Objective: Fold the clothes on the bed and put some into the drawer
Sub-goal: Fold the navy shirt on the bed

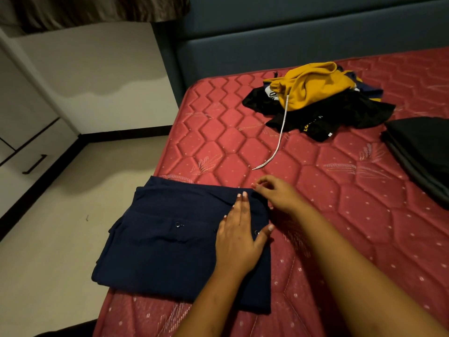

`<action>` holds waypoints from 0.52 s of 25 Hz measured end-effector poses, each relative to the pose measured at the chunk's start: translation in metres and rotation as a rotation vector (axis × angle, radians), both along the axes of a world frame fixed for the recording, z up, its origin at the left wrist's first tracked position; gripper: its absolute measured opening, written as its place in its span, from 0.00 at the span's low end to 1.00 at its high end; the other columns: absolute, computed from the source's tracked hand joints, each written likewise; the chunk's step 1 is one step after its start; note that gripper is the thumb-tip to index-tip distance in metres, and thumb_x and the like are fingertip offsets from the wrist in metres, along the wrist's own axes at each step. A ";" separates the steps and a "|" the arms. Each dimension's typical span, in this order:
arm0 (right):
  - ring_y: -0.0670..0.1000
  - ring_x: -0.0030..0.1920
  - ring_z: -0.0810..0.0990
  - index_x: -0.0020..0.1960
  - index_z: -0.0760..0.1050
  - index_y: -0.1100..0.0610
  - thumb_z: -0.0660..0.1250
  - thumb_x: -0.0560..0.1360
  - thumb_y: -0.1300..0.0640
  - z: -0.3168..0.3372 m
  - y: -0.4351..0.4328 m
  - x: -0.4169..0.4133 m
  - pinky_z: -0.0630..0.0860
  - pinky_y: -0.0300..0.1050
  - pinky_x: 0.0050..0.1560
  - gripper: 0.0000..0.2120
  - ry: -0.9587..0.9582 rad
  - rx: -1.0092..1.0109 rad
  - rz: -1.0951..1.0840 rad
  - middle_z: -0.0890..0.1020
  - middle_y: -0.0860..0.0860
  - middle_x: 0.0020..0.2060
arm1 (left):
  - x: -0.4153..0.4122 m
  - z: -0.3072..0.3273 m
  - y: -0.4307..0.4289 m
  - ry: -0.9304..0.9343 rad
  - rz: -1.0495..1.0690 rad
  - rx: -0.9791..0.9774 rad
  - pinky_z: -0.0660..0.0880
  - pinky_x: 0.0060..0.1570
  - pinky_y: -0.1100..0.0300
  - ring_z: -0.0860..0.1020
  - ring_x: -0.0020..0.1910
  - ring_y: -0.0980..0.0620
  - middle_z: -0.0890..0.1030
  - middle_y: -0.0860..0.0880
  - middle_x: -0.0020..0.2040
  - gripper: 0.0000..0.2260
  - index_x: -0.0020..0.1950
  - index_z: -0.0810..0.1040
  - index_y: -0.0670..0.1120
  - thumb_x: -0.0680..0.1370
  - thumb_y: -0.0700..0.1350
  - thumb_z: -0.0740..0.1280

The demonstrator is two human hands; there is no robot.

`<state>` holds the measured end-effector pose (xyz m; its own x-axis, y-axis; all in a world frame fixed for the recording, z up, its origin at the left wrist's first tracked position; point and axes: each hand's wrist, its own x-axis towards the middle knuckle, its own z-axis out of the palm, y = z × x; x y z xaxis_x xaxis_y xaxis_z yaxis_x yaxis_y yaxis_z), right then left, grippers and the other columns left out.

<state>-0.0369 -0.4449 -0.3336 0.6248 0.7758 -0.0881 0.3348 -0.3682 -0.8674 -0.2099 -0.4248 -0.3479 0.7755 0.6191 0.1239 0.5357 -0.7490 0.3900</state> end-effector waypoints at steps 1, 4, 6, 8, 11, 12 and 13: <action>0.53 0.44 0.78 0.40 0.77 0.49 0.67 0.77 0.52 -0.009 0.005 -0.003 0.73 0.48 0.45 0.07 -0.163 -0.082 0.022 0.80 0.53 0.42 | 0.000 0.004 0.007 -0.029 0.008 -0.038 0.55 0.73 0.51 0.55 0.77 0.53 0.47 0.53 0.80 0.39 0.79 0.40 0.51 0.75 0.71 0.44; 0.57 0.54 0.77 0.40 0.79 0.52 0.64 0.77 0.52 -0.015 0.008 -0.007 0.73 0.50 0.54 0.09 -0.245 -0.134 -0.164 0.79 0.56 0.50 | -0.003 0.010 0.027 -0.028 0.080 0.009 0.55 0.73 0.49 0.54 0.77 0.52 0.49 0.51 0.80 0.38 0.79 0.40 0.50 0.75 0.69 0.43; 0.59 0.55 0.76 0.37 0.75 0.52 0.62 0.78 0.52 -0.012 0.011 -0.009 0.72 0.53 0.55 0.12 -0.139 -0.058 -0.261 0.78 0.57 0.51 | -0.008 0.009 0.043 0.072 0.173 0.086 0.52 0.73 0.47 0.52 0.78 0.50 0.50 0.49 0.80 0.39 0.79 0.43 0.48 0.74 0.69 0.41; 0.59 0.58 0.75 0.39 0.76 0.52 0.59 0.79 0.52 -0.006 0.011 -0.013 0.68 0.53 0.59 0.13 -0.116 -0.137 -0.333 0.77 0.55 0.54 | -0.015 0.008 0.062 0.203 0.270 0.081 0.50 0.74 0.46 0.49 0.78 0.48 0.49 0.48 0.80 0.38 0.80 0.46 0.48 0.76 0.70 0.44; 0.56 0.63 0.71 0.57 0.77 0.51 0.57 0.81 0.51 -0.009 0.002 -0.021 0.62 0.52 0.59 0.12 -0.451 -0.386 -0.381 0.73 0.51 0.60 | -0.021 0.012 0.080 0.315 0.321 0.000 0.47 0.74 0.47 0.47 0.78 0.47 0.49 0.47 0.80 0.37 0.80 0.47 0.52 0.76 0.71 0.47; 0.57 0.61 0.72 0.58 0.77 0.53 0.59 0.80 0.53 -0.009 0.000 -0.023 0.63 0.53 0.58 0.11 -0.561 -0.360 -0.410 0.75 0.52 0.60 | -0.021 0.013 0.082 0.340 0.323 -0.006 0.45 0.74 0.46 0.46 0.78 0.47 0.48 0.47 0.80 0.37 0.79 0.47 0.53 0.76 0.71 0.46; 0.58 0.58 0.74 0.56 0.78 0.55 0.62 0.78 0.56 -0.007 -0.001 -0.024 0.64 0.54 0.56 0.09 -0.686 -0.271 -0.432 0.77 0.53 0.58 | -0.019 0.013 0.083 0.362 0.325 -0.007 0.44 0.74 0.45 0.45 0.78 0.47 0.47 0.47 0.80 0.37 0.79 0.46 0.53 0.76 0.71 0.45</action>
<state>-0.0607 -0.4456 -0.3409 0.8437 0.4640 0.2699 0.5363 -0.7499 -0.3873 -0.2291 -0.3416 -0.3349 0.5344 0.8362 -0.1234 0.8435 -0.5185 0.1401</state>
